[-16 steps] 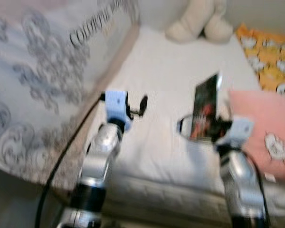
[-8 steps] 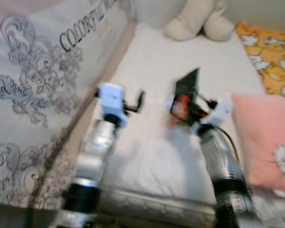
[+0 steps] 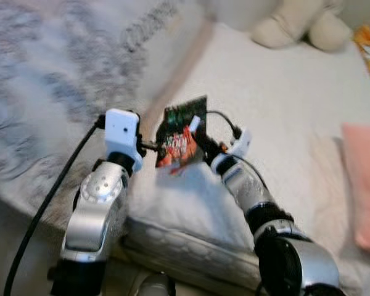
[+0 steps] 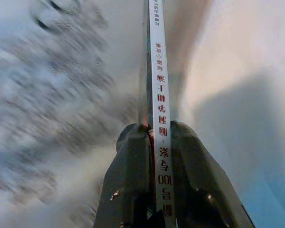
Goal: Clean up the room
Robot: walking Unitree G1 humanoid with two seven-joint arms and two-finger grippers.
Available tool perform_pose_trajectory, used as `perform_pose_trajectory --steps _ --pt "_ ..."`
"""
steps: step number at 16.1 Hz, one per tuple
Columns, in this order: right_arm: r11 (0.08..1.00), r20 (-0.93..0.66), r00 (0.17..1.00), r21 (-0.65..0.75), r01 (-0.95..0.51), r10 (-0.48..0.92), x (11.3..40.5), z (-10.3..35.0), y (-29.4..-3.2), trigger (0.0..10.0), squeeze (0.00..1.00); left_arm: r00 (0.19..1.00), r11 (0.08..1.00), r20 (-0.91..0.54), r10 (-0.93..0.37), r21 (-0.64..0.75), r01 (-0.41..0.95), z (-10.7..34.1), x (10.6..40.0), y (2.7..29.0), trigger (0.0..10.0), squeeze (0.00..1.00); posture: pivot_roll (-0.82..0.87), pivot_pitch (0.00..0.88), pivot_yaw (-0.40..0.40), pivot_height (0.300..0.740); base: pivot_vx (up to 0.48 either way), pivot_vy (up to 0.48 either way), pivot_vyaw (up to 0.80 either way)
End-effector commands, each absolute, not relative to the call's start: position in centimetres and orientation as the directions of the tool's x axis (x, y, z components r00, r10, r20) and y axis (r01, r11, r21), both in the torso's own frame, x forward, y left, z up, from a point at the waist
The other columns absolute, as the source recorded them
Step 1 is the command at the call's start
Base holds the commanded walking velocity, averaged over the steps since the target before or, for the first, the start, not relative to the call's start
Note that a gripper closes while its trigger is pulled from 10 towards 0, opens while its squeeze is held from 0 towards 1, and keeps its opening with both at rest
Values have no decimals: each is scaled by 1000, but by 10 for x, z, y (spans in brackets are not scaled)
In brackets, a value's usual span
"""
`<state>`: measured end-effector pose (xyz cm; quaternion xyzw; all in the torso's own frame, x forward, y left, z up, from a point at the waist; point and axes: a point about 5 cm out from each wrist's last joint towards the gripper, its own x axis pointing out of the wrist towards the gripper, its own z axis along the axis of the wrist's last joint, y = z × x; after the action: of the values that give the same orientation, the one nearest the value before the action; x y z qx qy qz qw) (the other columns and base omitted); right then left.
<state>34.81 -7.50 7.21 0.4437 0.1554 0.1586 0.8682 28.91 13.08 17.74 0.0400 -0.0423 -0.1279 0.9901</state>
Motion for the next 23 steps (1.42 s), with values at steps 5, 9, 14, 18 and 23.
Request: perform_pose_trajectory --steps 5,9,14,18,23 --pt "668 -99 925 720 -188 366 353 76 -96 0 0 957 957 55 -285 81 280 178 286 124 10000 0 288 83 49 740 0 0 0" --pt "792 -232 967 607 57 108 339 47 -158 0 0 949 950 63 -309 73 304 179 287 117 10000 0 280 79 52 740 0 0 0" --pt "751 -393 919 595 286 -39 311 13 -186 0 0 879 879 -39 -475 25 476 162 274 96 10000 0 275 74 67 740 0 0 0" --pt "792 -473 881 528 306 -25 299 -2 -182 0 0 853 855 -68 -517 -82 511 159 269 90 10000 0 283 62 66 740 0 0 0" --pt "880 -474 881 413 233 -11 308 9 -192 0 0 847 847 -75 -526 -135 514 158 264 85 10000 0 283 49 48 740 0 0 0"
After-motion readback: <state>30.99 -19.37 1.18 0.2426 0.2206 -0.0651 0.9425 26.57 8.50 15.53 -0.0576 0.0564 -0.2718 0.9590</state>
